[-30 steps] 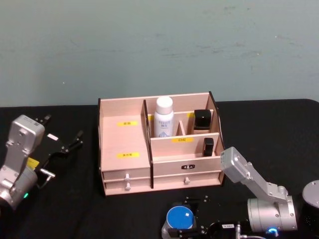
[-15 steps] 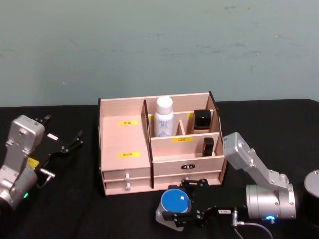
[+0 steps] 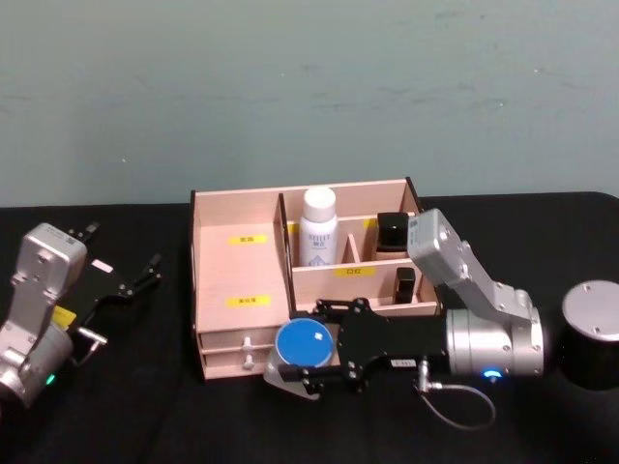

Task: Pick up the facial cleanser and watermelon frost from the table and place them into the tiered storage box.

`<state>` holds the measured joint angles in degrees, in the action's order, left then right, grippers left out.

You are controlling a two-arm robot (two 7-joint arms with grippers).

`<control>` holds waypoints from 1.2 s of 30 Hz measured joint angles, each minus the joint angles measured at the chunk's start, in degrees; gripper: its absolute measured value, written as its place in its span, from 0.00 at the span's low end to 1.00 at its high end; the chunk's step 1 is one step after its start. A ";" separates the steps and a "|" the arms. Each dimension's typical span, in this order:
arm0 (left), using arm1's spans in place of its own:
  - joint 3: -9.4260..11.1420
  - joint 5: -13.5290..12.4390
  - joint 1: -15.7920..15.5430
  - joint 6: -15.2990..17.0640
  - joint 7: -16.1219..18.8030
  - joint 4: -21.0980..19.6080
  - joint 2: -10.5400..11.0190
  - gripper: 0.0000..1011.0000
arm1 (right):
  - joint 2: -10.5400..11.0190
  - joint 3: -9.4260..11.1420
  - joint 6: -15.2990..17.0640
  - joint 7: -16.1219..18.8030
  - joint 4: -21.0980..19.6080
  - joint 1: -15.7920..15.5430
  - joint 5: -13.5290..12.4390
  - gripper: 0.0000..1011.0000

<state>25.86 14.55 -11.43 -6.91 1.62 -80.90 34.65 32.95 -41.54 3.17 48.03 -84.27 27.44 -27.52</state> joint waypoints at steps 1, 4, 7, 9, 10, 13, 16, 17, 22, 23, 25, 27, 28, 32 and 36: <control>0.00 0.00 0.00 0.00 0.00 0.00 0.00 1.00 | 0.00 0.00 0.00 0.00 0.00 0.00 0.00 0.72; 0.00 0.00 0.00 0.00 0.00 0.00 0.00 1.00 | -1.41 -0.43 -0.85 0.09 1.30 1.46 0.46 0.72; 0.00 0.00 0.00 0.00 0.00 0.00 0.00 1.00 | -2.24 -0.63 -1.29 -0.02 2.32 2.19 0.82 0.72; 0.00 0.00 0.00 0.00 0.00 0.00 0.00 1.00 | -3.12 -0.83 -1.77 -0.26 3.49 2.88 1.21 0.72; 0.00 0.00 0.00 0.00 0.00 0.00 0.00 1.00 | -3.68 -0.94 -2.03 -0.53 4.32 3.33 1.52 0.72; 0.00 0.00 0.00 0.00 0.00 0.00 0.00 1.00 | -4.64 -1.05 -2.26 -1.00 5.37 3.99 1.93 0.72; 0.00 0.00 0.00 0.00 0.00 0.00 0.00 1.00 | -5.94 -1.17 -2.45 -1.89 6.80 4.83 2.59 0.72; 0.00 0.00 0.00 0.00 0.00 0.00 0.00 1.00 | -6.59 -1.17 -2.52 -2.37 7.32 5.13 2.81 0.72; 0.00 0.00 0.00 0.00 0.00 0.00 0.00 1.00 | -8.46 -1.13 -2.81 -3.45 8.73 5.69 3.31 0.72; 0.00 0.00 0.00 0.00 0.00 0.00 0.00 1.00 | -9.04 -1.07 -2.85 -4.00 9.04 5.74 3.53 0.72; 0.00 0.00 0.00 0.00 0.00 0.00 0.00 1.00 | -9.53 -1.00 -2.86 -4.62 9.27 5.74 3.79 0.72; 0.00 0.00 0.00 0.00 0.00 0.00 0.00 1.00 | -10.18 -0.87 -2.84 -5.61 9.40 5.64 4.21 0.72; 0.00 0.00 0.00 0.00 0.00 0.00 0.00 1.00 | -10.43 -0.83 -2.77 -6.06 9.41 5.54 4.39 0.72; 0.00 0.00 0.00 0.00 0.00 0.00 0.00 1.00 | -11.41 -0.67 -1.83 -8.66 9.14 5.02 5.81 0.72; 0.00 0.00 0.00 0.00 0.00 0.00 0.00 1.00 | -12.37 -0.55 -0.48 -10.99 8.78 4.67 7.40 0.72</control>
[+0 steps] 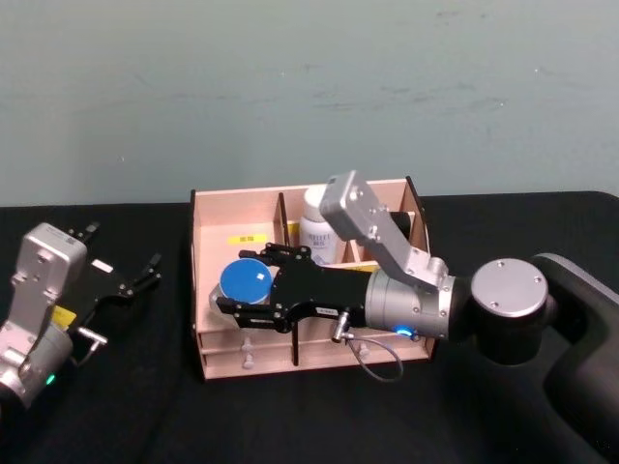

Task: Pick up the facial cleanser and watermelon frost from the table and place them into the tiered storage box.

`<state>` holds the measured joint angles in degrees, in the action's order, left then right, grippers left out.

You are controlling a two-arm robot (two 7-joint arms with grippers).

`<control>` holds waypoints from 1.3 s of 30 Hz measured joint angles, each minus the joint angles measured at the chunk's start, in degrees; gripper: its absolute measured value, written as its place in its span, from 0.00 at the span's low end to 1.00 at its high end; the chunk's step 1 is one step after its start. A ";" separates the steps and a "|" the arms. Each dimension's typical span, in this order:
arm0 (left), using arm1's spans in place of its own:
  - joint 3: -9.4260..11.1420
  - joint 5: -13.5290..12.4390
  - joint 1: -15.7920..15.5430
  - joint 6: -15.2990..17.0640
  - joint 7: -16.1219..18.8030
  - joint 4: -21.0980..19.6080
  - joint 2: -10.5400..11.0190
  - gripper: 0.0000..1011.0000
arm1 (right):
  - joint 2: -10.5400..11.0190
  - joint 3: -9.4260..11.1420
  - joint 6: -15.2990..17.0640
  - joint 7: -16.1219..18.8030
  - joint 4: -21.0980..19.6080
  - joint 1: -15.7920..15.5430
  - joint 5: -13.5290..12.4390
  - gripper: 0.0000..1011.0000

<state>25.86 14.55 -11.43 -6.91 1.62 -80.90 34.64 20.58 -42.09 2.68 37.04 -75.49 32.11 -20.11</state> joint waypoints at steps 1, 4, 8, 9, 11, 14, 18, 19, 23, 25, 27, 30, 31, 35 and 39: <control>0.00 0.00 0.00 0.00 0.00 0.00 0.00 1.00 | -0.43 0.00 0.54 -0.72 -0.01 -0.03 0.60 0.72; 0.00 0.00 0.00 0.00 0.00 0.00 0.00 1.00 | -1.29 -0.08 1.14 -1.62 0.24 0.00 1.70 0.72; 0.00 0.00 0.00 0.00 0.00 0.00 0.00 1.00 | -2.52 -0.09 1.24 -2.28 1.14 0.26 2.80 0.72; 0.00 0.00 0.00 0.00 0.00 0.00 0.00 1.00 | -2.71 -0.07 1.24 -2.37 1.35 0.33 2.97 0.72; 0.00 0.00 0.00 0.00 0.00 0.00 0.00 1.00 | -3.21 0.04 1.25 -2.50 1.93 0.49 3.45 0.72; 0.00 0.00 0.00 0.00 0.00 0.00 0.00 1.00 | -3.61 0.38 1.25 -2.63 2.32 0.60 4.01 0.72; 0.00 0.00 0.00 0.00 0.00 0.00 0.00 1.00 | -3.65 1.16 1.24 -3.06 2.27 0.44 4.53 0.72; 0.00 0.00 0.00 0.00 0.00 0.00 0.00 1.00 | -3.65 1.31 1.22 -3.15 2.27 0.39 4.68 0.72; 0.00 0.00 0.00 0.00 0.00 0.00 0.00 1.00 | -3.76 2.05 0.95 -3.41 2.72 0.20 5.34 0.72; 0.00 0.00 0.00 0.00 0.00 0.00 0.00 1.00 | -3.93 2.20 0.79 -3.41 3.01 0.20 5.54 0.72; 0.00 0.00 0.00 0.00 0.00 0.00 0.00 1.00 | -4.22 2.40 0.54 -3.43 3.55 0.20 5.83 0.72; 0.00 0.00 0.00 0.00 0.00 0.00 0.00 1.00 | -4.59 2.59 0.10 -3.36 4.43 0.27 6.14 0.72; 0.00 0.00 0.00 0.00 0.00 0.00 0.00 1.00 | -4.72 2.62 -0.03 -3.30 4.73 0.31 6.21 0.72; 0.00 0.00 0.00 0.00 0.00 0.00 0.00 1.00 | -5.39 2.71 -0.69 -2.96 5.97 0.62 6.50 0.72; 0.00 0.00 0.00 0.00 0.00 0.00 0.00 1.00 | -6.09 2.77 -1.33 -2.58 7.20 1.01 6.74 0.72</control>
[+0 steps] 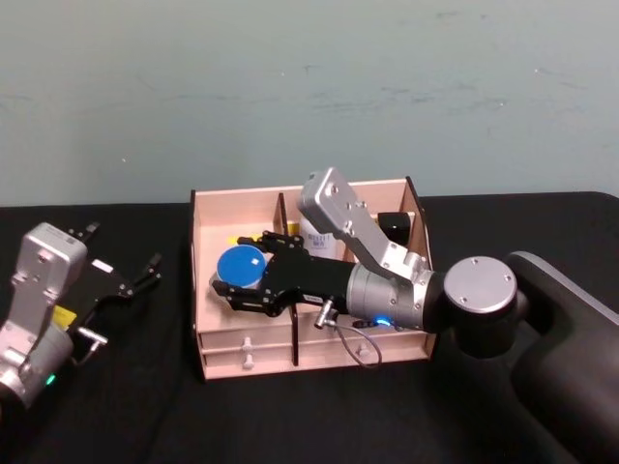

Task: Pick up the facial cleanser and watermelon frost from the table and place them into the tiered storage box.

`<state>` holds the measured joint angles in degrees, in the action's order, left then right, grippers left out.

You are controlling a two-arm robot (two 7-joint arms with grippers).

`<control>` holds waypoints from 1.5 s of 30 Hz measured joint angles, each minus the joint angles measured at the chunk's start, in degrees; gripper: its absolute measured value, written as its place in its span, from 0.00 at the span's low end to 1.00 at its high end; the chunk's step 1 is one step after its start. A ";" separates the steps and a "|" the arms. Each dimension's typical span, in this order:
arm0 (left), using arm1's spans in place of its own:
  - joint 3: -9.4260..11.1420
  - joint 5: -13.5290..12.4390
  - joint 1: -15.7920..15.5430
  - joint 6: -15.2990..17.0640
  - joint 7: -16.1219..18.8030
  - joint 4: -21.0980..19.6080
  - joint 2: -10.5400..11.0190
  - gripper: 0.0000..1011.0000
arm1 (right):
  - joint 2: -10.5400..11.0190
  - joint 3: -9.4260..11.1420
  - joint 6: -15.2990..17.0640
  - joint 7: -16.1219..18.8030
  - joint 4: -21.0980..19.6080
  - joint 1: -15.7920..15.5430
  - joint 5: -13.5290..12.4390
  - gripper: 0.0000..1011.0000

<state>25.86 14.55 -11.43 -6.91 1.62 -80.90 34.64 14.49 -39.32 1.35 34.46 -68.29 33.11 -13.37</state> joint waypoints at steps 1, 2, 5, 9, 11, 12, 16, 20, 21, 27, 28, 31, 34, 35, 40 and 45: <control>0.00 0.00 -0.01 0.00 0.00 0.00 0.00 1.00 | -0.27 0.05 -0.25 0.19 0.47 0.15 0.08 0.72; 0.00 0.00 0.00 0.00 0.00 0.00 0.00 1.00 | -0.40 0.08 -0.34 0.29 0.69 0.22 0.10 0.72; 0.00 0.00 0.00 0.00 0.00 0.00 0.00 1.00 | -0.75 0.20 -0.50 0.58 1.26 0.39 0.11 0.72; 0.00 0.00 0.00 0.00 0.00 0.00 0.00 1.00 | -1.17 0.42 -0.36 0.64 1.79 0.47 0.10 0.72; 0.00 0.00 0.00 0.00 0.00 0.00 0.00 1.00 | -1.14 0.41 -0.35 0.64 1.77 0.47 0.10 0.72; 0.00 0.00 0.00 0.00 0.00 0.00 0.00 1.00 | -1.13 0.41 -0.35 0.64 1.76 0.47 0.09 0.72; 0.00 0.00 -0.01 0.00 0.00 0.00 0.00 1.00 | -1.06 0.37 -0.33 0.64 1.68 0.47 0.09 0.72; 0.00 0.00 0.00 0.00 0.00 0.00 0.00 1.00 | -0.97 0.32 -0.19 0.65 1.62 0.47 0.11 0.82; 0.00 0.00 0.00 0.00 0.00 0.00 0.00 1.00 | -1.08 0.38 -0.19 0.68 1.93 0.52 0.08 0.83; 0.00 0.00 0.00 0.00 0.00 0.00 0.00 1.00 | -0.92 1.10 -0.84 0.42 1.92 0.44 0.09 0.98; 0.00 0.00 0.00 0.00 0.00 0.00 0.00 1.00 | -0.86 1.18 -0.98 0.33 1.81 0.38 0.13 0.99; 0.00 0.00 0.00 0.00 0.00 0.00 0.00 1.00 | -0.73 1.55 -1.58 -0.19 1.37 0.16 0.41 0.99; 0.00 0.00 0.00 0.00 0.00 0.00 0.00 1.00 | -0.60 1.96 -2.06 -0.56 0.81 -0.05 0.59 0.99; 0.00 0.00 0.00 0.00 0.00 0.00 0.00 1.00 | -0.55 2.09 -2.10 -0.60 0.61 -0.12 0.59 0.99; 0.00 0.00 0.00 0.00 0.00 0.00 0.00 1.00 | -0.19 3.51 -2.20 -0.42 -1.22 -1.01 -0.80 0.99; 0.00 0.00 0.00 0.00 0.00 0.00 0.00 1.00 | 0.67 6.00 -1.88 0.07 -5.38 -3.24 -5.08 0.99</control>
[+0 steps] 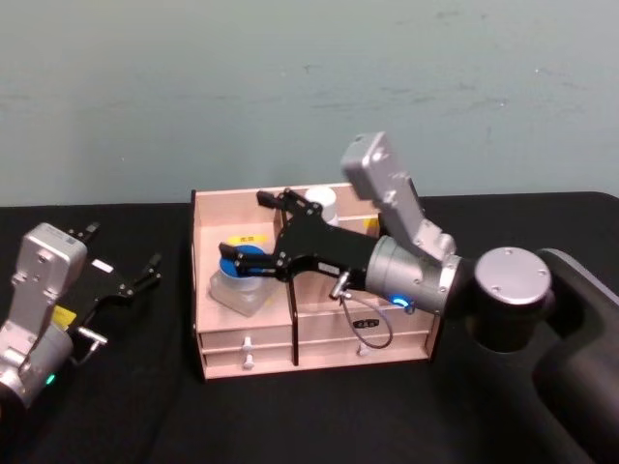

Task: Pick up the facial cleanser and watermelon frost from the table and place them into the tiered storage box.

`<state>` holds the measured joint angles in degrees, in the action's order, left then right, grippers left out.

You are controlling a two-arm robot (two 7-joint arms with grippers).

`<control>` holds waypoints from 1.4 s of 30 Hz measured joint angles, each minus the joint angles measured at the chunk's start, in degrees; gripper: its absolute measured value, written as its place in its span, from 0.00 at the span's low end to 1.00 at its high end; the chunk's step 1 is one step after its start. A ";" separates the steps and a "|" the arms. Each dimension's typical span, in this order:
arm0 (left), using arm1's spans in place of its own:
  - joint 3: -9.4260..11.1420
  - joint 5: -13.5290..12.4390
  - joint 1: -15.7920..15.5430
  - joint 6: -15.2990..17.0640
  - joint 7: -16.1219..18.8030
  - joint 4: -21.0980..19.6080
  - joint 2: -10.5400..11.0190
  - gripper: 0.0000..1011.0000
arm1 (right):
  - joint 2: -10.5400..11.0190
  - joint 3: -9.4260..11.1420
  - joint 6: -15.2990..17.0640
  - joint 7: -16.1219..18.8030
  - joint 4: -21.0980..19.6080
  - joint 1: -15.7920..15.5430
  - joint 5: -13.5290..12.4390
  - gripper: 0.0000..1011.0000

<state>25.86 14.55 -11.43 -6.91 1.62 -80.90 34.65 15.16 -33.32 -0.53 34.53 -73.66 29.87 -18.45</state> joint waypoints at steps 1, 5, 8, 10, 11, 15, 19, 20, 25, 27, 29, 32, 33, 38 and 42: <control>0.00 0.00 0.00 0.00 0.00 0.00 0.00 1.00 | 0.23 0.43 0.10 0.00 -0.80 -0.48 -0.68 0.99; 0.00 0.00 0.00 0.00 0.00 0.00 0.00 1.00 | 1.73 2.67 0.29 -0.55 -5.08 -3.15 -4.02 0.99; 0.00 0.00 0.00 0.00 0.00 0.00 0.00 1.00 | 3.50 4.57 0.13 -1.98 -8.89 -5.64 -5.96 0.99; 0.00 0.00 0.00 0.00 0.00 0.00 0.00 1.00 | 4.47 5.53 -0.17 -2.86 -10.63 -6.97 -6.58 0.99; 0.00 0.00 0.00 0.00 0.00 0.00 0.00 1.00 | 5.37 6.49 -0.62 -3.84 -12.29 -8.28 -7.03 0.99; 0.00 0.00 0.00 0.00 0.00 0.00 0.00 1.00 | 7.71 9.04 -2.03 -7.12 -16.28 -11.88 -6.84 0.99; 0.00 0.00 0.00 0.00 0.00 0.00 0.00 1.00 | 9.06 11.81 -3.86 -11.99 -19.46 -15.94 -4.49 0.99; 0.00 0.00 0.00 0.00 0.00 0.00 0.00 1.00 | 9.23 12.39 -4.26 -13.13 -19.94 -16.79 -3.69 0.99; 0.00 0.00 0.00 0.00 0.00 0.00 0.00 1.00 | 9.38 16.18 -6.97 -20.87 -21.08 -21.99 1.39 0.99; 0.00 0.00 0.00 0.00 0.00 0.00 0.00 1.00 | 9.07 17.35 -7.68 -23.21 -20.23 -23.31 3.02 0.99; 0.00 0.00 0.00 0.00 0.00 0.00 0.00 1.00 | 8.72 18.01 -7.97 -24.45 -19.58 -23.93 3.78 0.99; 0.00 0.00 0.00 0.00 0.00 0.00 0.00 1.00 | 7.82 19.17 -8.21 -26.45 -17.99 -24.65 4.79 0.99; 0.00 0.00 0.00 0.00 0.00 0.00 0.00 1.00 | 7.59 19.41 -8.22 -26.85 -17.55 -24.70 5.01 0.99; 0.01 0.00 0.00 0.00 0.00 0.00 0.00 1.00 | 5.89 20.62 -7.77 -28.78 -14.19 -24.07 6.24 0.99; 0.00 0.00 0.00 0.00 0.00 0.00 0.00 1.00 | 5.21 20.97 -7.10 -29.63 -12.78 -23.51 7.17 0.99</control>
<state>25.86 14.55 -11.43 -6.90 1.62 -80.90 34.65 20.37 -12.35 -7.63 4.90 -86.44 6.36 -11.28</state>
